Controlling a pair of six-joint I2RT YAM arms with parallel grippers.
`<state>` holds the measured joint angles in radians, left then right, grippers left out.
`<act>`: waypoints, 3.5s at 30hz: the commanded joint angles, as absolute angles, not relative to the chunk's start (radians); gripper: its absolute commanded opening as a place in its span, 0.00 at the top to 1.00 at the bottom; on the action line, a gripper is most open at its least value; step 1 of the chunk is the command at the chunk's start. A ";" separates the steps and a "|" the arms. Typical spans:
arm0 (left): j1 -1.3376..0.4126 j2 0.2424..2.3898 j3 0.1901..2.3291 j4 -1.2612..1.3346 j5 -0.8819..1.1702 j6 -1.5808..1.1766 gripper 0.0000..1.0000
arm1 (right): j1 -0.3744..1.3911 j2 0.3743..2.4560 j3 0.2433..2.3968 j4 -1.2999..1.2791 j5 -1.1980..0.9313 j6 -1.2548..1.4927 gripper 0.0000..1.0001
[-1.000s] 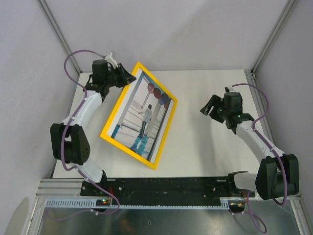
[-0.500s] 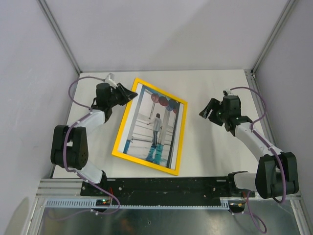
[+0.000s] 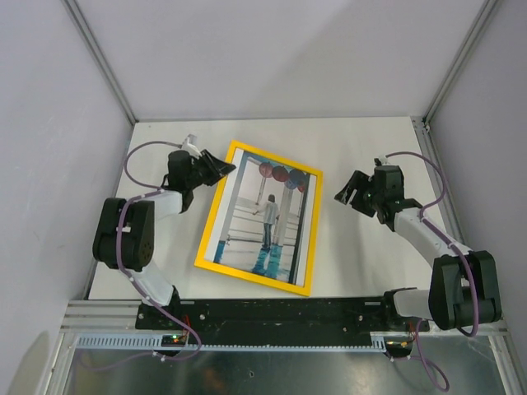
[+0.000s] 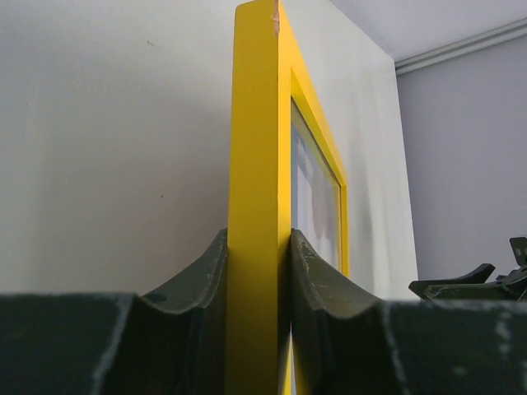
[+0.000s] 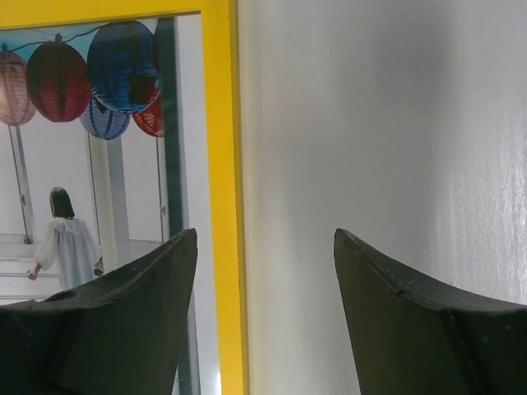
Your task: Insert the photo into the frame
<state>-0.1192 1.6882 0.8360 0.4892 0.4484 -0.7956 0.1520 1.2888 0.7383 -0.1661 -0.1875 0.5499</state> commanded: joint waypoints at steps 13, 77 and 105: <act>-0.106 1.780 0.826 0.543 0.452 -0.714 0.54 | 0.146 1.320 0.703 -0.075 -0.238 0.558 0.27; -0.234 1.385 0.579 -0.203 -0.149 -0.817 1.00 | 0.415 1.483 0.623 0.015 -0.091 0.649 0.91; -0.434 1.642 0.853 -0.189 -0.160 -0.821 1.00 | 0.234 1.710 0.788 0.024 -0.166 0.594 0.93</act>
<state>-0.4019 1.6146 0.8181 -0.2127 -0.2104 -0.8093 0.2203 1.6798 0.7803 0.0799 -0.1471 0.6079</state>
